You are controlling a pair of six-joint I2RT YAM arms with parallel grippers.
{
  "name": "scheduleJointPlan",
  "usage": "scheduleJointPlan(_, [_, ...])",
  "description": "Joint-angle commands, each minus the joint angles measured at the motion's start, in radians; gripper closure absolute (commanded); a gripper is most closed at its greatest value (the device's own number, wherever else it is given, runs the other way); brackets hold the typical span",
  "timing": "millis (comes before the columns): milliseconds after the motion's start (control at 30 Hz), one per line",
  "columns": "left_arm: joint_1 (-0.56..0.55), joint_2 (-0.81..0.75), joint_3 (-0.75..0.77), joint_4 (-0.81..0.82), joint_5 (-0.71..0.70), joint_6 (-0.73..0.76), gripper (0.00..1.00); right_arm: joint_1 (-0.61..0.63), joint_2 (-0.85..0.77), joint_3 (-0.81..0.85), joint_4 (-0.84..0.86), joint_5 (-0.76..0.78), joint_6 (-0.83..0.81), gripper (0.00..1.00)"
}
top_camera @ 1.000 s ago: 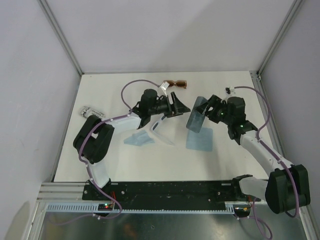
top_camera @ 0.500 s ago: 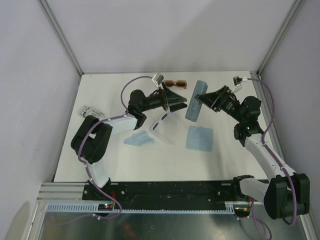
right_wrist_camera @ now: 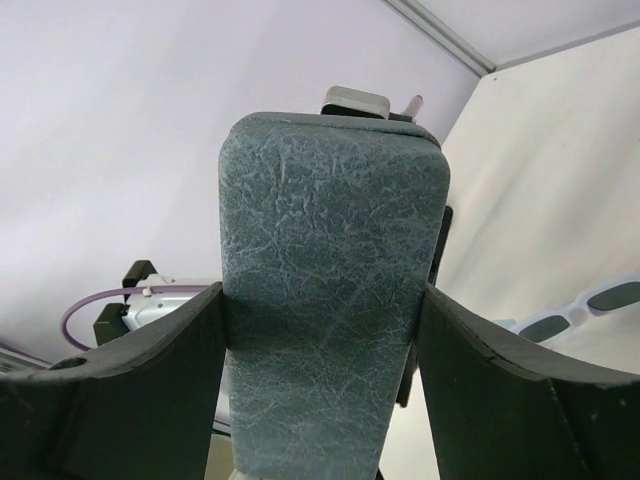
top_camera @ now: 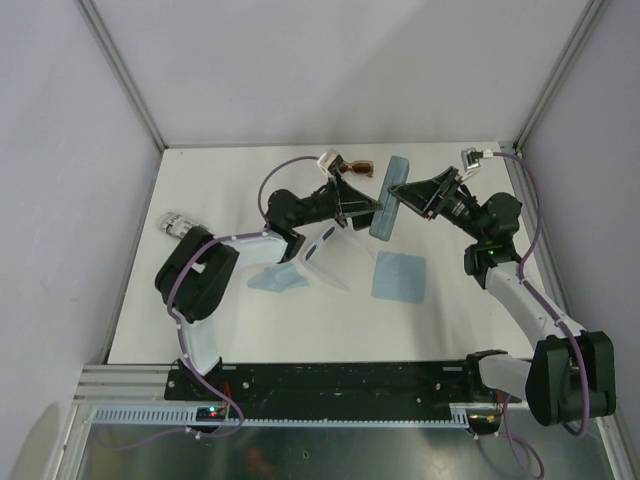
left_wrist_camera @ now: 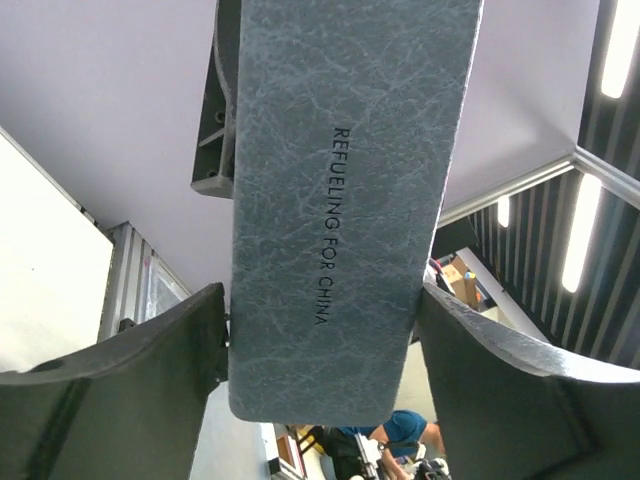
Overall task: Organize the sunglasses
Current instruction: Open the sunglasses case at the center of the board.
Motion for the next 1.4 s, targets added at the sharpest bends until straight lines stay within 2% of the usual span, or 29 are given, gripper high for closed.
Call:
scheduleJointPlan(0, [-0.011, 0.016, 0.035, 0.079, 0.018, -0.018, 0.31, 0.004, -0.015, 0.008, 0.069, -0.015, 0.007, 0.75])
scheduleJointPlan(133, [-0.011, 0.014, 0.036, 0.08, 0.016, -0.011, 0.56, 0.002, -0.021, 0.008, 0.029, -0.014, -0.017, 0.76])
scheduleJointPlan(367, [-0.001, 0.011, 0.036, 0.065, 0.014, 0.033, 0.81, 0.0, -0.044, 0.012, -0.107, 0.01, -0.107, 0.78])
scheduleJointPlan(600, [-0.011, -0.002, 0.023, -0.087, -0.008, 0.181, 0.84, 0.055, -0.05, 0.048, -0.376, 0.166, -0.282, 0.82])
scheduleJointPlan(667, [-0.013, -0.021, 0.022, -0.178, -0.027, 0.259, 0.85, 0.073, -0.045, 0.058, -0.44, 0.229, -0.316, 0.83])
scheduleJointPlan(867, [-0.029, -0.12, 0.062, -0.676, -0.199, 0.624, 0.85, 0.134, -0.012, 0.093, -0.599, 0.408, -0.403, 0.84])
scheduleJointPlan(933, [-0.033, -0.13, 0.071, -0.766, -0.25, 0.687, 0.85, 0.156, 0.004, 0.1, -0.629, 0.459, -0.417, 0.84])
scheduleJointPlan(1067, [-0.041, -0.126, 0.074, -0.847, -0.319, 0.745, 0.86, 0.19, 0.045, 0.108, -0.664, 0.536, -0.418, 0.84])
scheduleJointPlan(1133, [-0.041, -0.118, 0.072, -0.868, -0.349, 0.759, 0.86, 0.203, 0.061, 0.114, -0.695, 0.583, -0.413, 0.8])
scheduleJointPlan(1167, [-0.041, -0.113, 0.07, -0.872, -0.357, 0.762, 0.86, 0.206, 0.067, 0.116, -0.703, 0.591, -0.412, 0.75])
scheduleJointPlan(1200, [-0.039, -0.109, 0.066, -0.877, -0.363, 0.763, 0.87, 0.207, 0.072, 0.117, -0.707, 0.588, -0.408, 0.68])
scheduleJointPlan(1300, [-0.03, -0.09, 0.058, -0.879, -0.345, 0.751, 0.87, 0.198, 0.072, 0.117, -0.711, 0.549, -0.397, 0.36])
scheduleJointPlan(1367, [-0.015, -0.08, 0.054, -0.864, -0.313, 0.733, 0.87, 0.169, 0.067, 0.118, -0.705, 0.475, -0.387, 0.25])
